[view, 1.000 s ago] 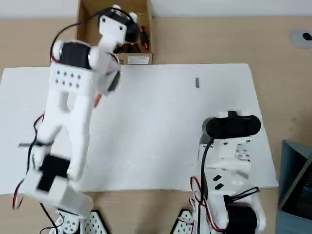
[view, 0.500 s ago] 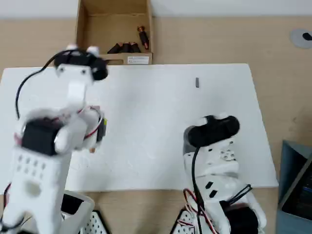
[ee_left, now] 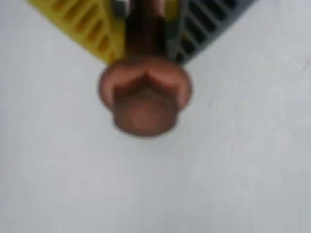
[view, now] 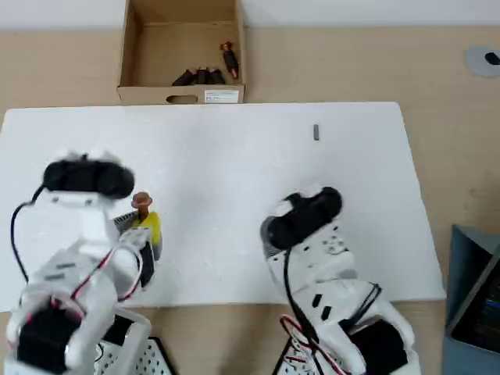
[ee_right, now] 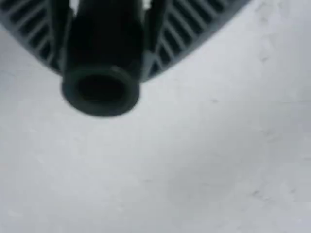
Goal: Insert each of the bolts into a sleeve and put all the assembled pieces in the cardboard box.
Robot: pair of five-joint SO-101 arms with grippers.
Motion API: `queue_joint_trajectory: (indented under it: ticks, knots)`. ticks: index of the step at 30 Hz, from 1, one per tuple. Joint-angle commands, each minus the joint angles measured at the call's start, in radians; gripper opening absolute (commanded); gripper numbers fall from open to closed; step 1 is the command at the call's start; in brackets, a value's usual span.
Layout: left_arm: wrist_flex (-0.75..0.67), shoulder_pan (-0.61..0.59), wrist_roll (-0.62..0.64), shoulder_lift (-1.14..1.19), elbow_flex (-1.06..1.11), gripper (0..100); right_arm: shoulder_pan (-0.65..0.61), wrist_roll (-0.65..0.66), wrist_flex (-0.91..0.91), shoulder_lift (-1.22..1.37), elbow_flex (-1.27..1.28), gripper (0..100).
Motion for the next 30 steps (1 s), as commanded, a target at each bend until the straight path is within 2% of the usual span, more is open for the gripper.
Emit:
queue_joint_trajectory:
  ticks: [1, 7, 10, 18, 22, 27, 30]
  knots:
    - [-0.037, 0.002, 0.095, -0.127, 0.046, 0, -0.07, -0.002, -0.037, -0.007, 0.001, 0.9]
    - [-0.061, 0.002, 0.278, -0.226, 0.058, 0, -0.202, -0.002, -0.068, -0.005, 0.039, 0.9]
    - [-0.101, 0.002, 0.319, -0.251, 0.068, 0, -0.259, 0.002, -0.106, -0.005, 0.064, 0.9]
    - [-0.221, 0.009, 0.454, -0.277, 0.1, 0, -0.358, 0.11, -0.206, -0.005, 0.143, 0.9]
    - [-0.236, 0.015, 0.473, -0.277, 0.1, 0, -0.384, 0.12, -0.25, -0.005, 0.168, 0.9]
    - [-0.232, 0.141, 0.493, -0.278, 0.098, 0, -0.397, 0.12, -0.284, -0.005, 0.177, 0.9]
    - [-0.235, 0.173, 0.488, -0.277, 0.117, 0, -0.415, 0.12, -0.284, -0.005, 0.177, 0.9]
